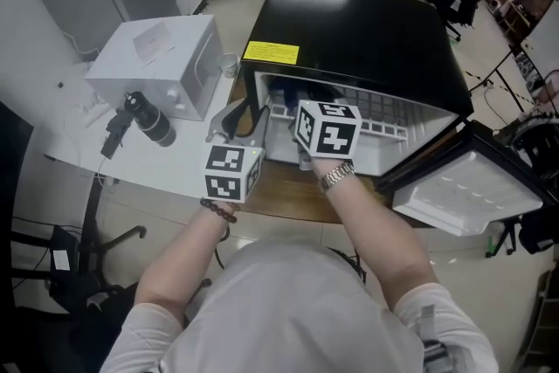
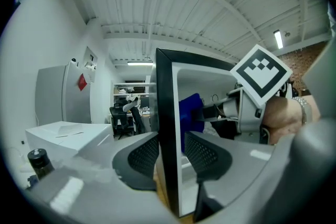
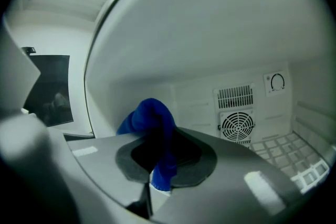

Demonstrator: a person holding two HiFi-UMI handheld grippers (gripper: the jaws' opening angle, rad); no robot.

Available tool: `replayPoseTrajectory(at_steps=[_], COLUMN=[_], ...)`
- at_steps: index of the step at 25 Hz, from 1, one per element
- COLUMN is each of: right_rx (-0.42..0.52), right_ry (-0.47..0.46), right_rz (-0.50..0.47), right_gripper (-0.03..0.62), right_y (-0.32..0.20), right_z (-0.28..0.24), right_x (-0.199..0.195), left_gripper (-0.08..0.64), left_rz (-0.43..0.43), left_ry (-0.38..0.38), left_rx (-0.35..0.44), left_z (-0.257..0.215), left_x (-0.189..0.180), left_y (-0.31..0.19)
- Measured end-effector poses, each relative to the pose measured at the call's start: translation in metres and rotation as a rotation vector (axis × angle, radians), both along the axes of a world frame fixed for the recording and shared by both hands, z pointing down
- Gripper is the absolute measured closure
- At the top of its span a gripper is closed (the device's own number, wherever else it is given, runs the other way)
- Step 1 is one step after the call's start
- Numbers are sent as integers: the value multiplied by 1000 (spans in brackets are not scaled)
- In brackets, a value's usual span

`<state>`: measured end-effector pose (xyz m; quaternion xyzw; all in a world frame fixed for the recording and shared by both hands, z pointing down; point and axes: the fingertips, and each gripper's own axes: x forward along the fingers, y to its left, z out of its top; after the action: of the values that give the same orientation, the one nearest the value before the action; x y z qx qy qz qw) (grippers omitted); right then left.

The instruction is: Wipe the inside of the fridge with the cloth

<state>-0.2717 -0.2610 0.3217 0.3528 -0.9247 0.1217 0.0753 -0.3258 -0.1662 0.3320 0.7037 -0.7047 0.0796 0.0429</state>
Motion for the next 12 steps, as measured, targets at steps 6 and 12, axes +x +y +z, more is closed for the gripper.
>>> replayPoseTrajectory(at_steps=[6, 12], right_rx=[-33, -30], right_ry=[65, 160], right_rz=[-11, 24], right_gripper=[557, 557], right_y=[6, 1], right_z=[32, 61], right_x=[-12, -1], left_gripper=[414, 414], left_rz=[8, 19], left_ry=[-12, -10], left_rx=[19, 13], left_z=[-5, 2], left_x=[0, -1], left_y=[0, 1])
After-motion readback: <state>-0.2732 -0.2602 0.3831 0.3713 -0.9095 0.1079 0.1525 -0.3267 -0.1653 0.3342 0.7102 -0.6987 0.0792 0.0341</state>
